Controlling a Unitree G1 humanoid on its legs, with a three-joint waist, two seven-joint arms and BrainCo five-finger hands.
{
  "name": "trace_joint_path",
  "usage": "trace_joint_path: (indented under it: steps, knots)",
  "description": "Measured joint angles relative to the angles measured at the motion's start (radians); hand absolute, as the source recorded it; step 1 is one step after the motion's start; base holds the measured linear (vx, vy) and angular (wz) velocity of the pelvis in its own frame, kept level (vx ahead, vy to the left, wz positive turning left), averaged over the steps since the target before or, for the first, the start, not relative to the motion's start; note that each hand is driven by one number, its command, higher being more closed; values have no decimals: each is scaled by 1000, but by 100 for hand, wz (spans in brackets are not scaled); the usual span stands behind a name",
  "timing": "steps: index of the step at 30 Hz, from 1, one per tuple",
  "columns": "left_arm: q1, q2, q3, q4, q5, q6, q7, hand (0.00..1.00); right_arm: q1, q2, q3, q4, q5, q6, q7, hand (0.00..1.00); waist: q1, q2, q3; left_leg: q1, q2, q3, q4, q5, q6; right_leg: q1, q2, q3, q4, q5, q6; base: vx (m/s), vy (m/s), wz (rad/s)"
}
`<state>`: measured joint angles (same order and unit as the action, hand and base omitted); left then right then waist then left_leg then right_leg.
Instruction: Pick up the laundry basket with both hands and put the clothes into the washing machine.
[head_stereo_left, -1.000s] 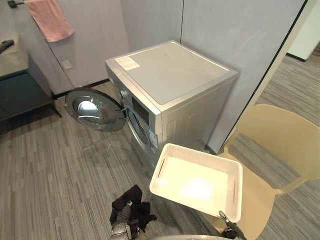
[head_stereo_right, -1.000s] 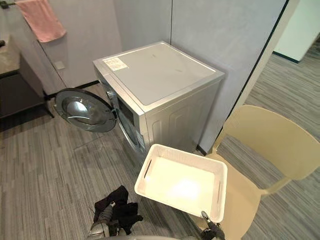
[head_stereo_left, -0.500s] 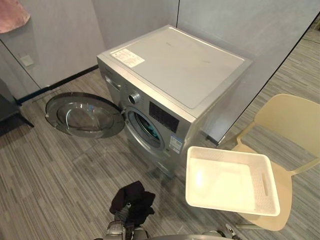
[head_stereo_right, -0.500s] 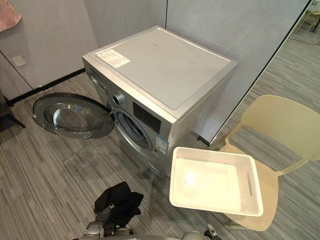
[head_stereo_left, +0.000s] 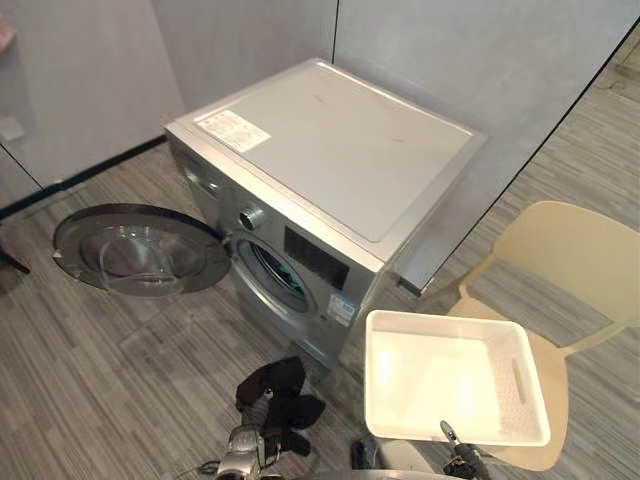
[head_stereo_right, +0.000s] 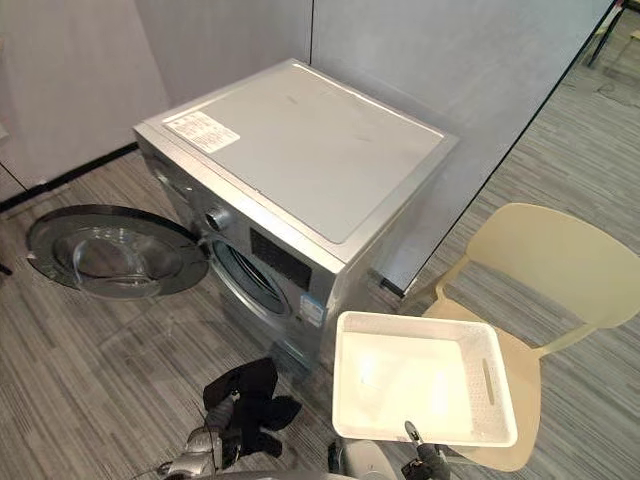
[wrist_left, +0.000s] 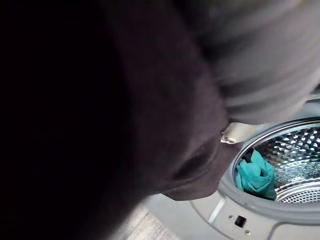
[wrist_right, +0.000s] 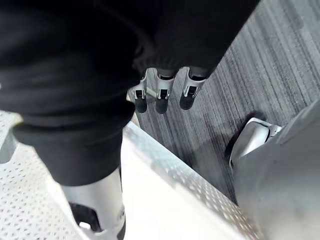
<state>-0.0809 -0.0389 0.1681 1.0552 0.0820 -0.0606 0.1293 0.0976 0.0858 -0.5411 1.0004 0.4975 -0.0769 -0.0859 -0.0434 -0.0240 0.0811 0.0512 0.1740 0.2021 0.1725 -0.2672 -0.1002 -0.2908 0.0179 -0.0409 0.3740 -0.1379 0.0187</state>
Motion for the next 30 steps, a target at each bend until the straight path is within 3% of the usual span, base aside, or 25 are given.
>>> trace_joint_path:
  steps: [1,3,5,7,8,10,11,13,15,16,17,18,19,21,23,26,30]
  knots:
    - [2,-22,-1,0,0,3,-5,100,-1,-16,-34,13,-18,1,-4,0,1,34,-1,24,14,8,-22,18,-21,34,16,-43,-28,-5,-13,260,-167,28]
    - [14,-34,4,-11,2,-2,-19,100,-1,-27,-43,34,-54,13,-11,0,10,53,-6,45,42,38,8,22,-30,71,43,-38,-44,-30,-39,263,-152,0]
    - [37,-39,39,-12,-1,-1,-22,100,-10,-32,-37,37,-67,27,-23,0,11,55,-5,-25,92,41,272,10,-51,154,61,-24,-91,-34,-43,281,-168,-10]
    - [76,-41,43,-41,-3,-1,-24,100,-12,-48,15,34,-66,18,-47,0,36,70,-4,-224,136,-87,771,117,-70,239,91,19,-104,-56,-83,279,-65,-57]
    - [90,-41,43,-58,-6,0,-22,100,-13,-54,34,33,-63,12,-49,0,59,72,-5,-281,127,-126,905,115,-66,256,97,54,-99,-65,-96,234,62,-91]
    - [110,-38,41,-117,-12,-4,-19,100,-16,-57,70,25,-49,7,-51,0,84,69,-4,-366,99,-147,1039,108,-52,298,95,125,-113,-66,-97,256,138,-113]
    - [116,-35,37,-141,-12,-5,-17,100,-18,-56,109,-3,-31,7,-51,0,90,64,2,-419,75,-150,1053,90,-23,326,85,177,-126,-67,-96,254,178,-117]
    - [122,-32,27,-156,-15,-6,-16,100,-22,-53,150,-25,-26,6,-47,0,91,62,2,-455,53,-153,1022,75,-1,342,73,216,-139,-68,-94,241,270,-96]
    - [125,-29,5,-165,-33,-9,-12,100,-39,-41,218,-60,-27,-3,-37,0,99,59,2,-461,12,-149,833,51,28,352,35,282,-136,-81,-65,261,368,-115]
    - [127,-28,-13,-164,-33,-10,-13,100,-45,-34,229,-74,-28,-6,-31,0,107,66,-2,-426,10,-148,632,60,37,359,18,317,-132,-98,-33,237,363,-104]
    - [132,-33,-29,-163,-33,-12,-13,100,-47,-35,230,-76,-37,-8,-20,0,112,94,-16,-364,13,-181,420,89,36,357,17,342,-118,-124,11,277,448,-91]
    - [135,-33,-31,-160,-34,-13,-13,100,-50,-29,233,-71,-38,-7,-20,0,112,91,-17,-324,-11,-187,376,51,32,352,8,353,-114,-135,28,166,337,-47]
    - [123,-17,-34,-160,-35,-15,-5,100,-52,-17,245,-56,-40,-5,-15,0,100,56,-16,-314,-52,-175,351,58,40,338,-26,350,-108,-136,31,150,311,-16]
    - [122,0,-41,-155,-44,-18,5,100,-80,-21,234,7,-70,-2,-15,0,104,30,-11,-319,-92,-185,392,59,41,324,-57,379,-81,-136,31,93,221,-30]
    - [133,11,-44,-139,-51,-19,6,100,-99,-27,217,48,-84,-2,-16,0,103,26,-12,-314,-109,-205,410,57,39,320,-66,433,-75,-124,49,15,145,-57]
    - [127,52,-67,-108,-51,-24,8,100,-115,-49,213,112,-113,1,-14,0,90,25,-15,-261,-104,-171,275,48,51,274,-69,481,-94,-62,92,-70,79,-73]
    - [121,86,-156,-54,-49,-23,7,100,-91,-79,140,144,-112,8,-17,0,53,21,-26,-199,-85,-131,85,127,47,246,-70,474,-176,84,112,-116,-10,-51]
